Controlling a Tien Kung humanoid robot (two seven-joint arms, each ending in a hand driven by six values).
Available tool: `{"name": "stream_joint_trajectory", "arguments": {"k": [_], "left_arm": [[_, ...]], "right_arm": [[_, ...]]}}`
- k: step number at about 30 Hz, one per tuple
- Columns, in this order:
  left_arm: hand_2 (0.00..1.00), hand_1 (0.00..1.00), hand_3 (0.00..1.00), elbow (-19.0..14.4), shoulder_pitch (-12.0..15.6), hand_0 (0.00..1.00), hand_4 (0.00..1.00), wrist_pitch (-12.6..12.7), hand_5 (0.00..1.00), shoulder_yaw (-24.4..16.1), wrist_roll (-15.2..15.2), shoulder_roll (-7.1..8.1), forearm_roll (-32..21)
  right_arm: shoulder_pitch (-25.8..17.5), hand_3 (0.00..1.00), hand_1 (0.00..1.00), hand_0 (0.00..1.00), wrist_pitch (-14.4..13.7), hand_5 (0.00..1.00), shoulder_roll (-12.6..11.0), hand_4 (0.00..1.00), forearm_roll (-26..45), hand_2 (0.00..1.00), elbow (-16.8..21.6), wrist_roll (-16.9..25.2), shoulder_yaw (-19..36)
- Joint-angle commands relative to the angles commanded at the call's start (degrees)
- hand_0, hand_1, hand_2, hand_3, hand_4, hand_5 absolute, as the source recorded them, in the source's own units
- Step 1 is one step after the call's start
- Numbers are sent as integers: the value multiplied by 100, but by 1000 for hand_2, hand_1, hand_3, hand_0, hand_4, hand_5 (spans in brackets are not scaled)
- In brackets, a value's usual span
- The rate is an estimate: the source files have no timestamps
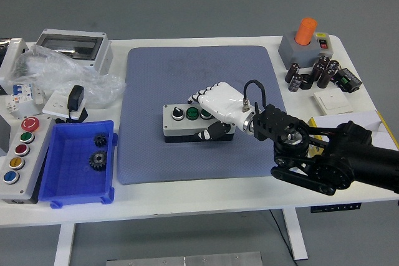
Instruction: Pick up the button,place it on the desk,press the button,press the button
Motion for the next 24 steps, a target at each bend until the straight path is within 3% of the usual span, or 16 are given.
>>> {"name": "stream_joint_trajectory", "arguments": {"k": [6, 7, 12, 13, 17, 24], "left_arm": [[660, 691, 656, -2, 13, 655, 760, -104, 435, -26, 48, -2, 70], [658, 691, 656, -3, 15, 656, 756, -114, 431, -24, 52, -3, 71], [658, 691, 656, -5, 7, 656, 756, -133, 431, -41, 49, -6, 91], [655, 691, 653, -6, 5, 655, 753, -136, 429, -45, 48, -7, 95], [655, 691, 653, -6, 11, 655, 753, -151, 429, -39, 51, -13, 93], [653, 691, 653, -4, 23, 655, 751, -160, 426, -41, 45, -16, 84]], "right_arm": [[-27, 867, 746, 655, 185, 66, -292, 673, 404, 825, 539, 123, 455], [-22, 961, 771, 679, 206, 117, -313, 781, 426, 864, 592, 111, 517], [-15, 961, 771, 679, 275, 117, -250, 781, 440, 864, 567, 10, 580], [-20, 998, 821, 745, 293, 226, -241, 904, 436, 967, 563, -6, 585], [-60, 998, 821, 745, 380, 226, -309, 904, 455, 967, 711, -38, 696], [-204, 998, 840, 764, 701, 257, -756, 932, 806, 998, 1420, -50, 1224]]}}
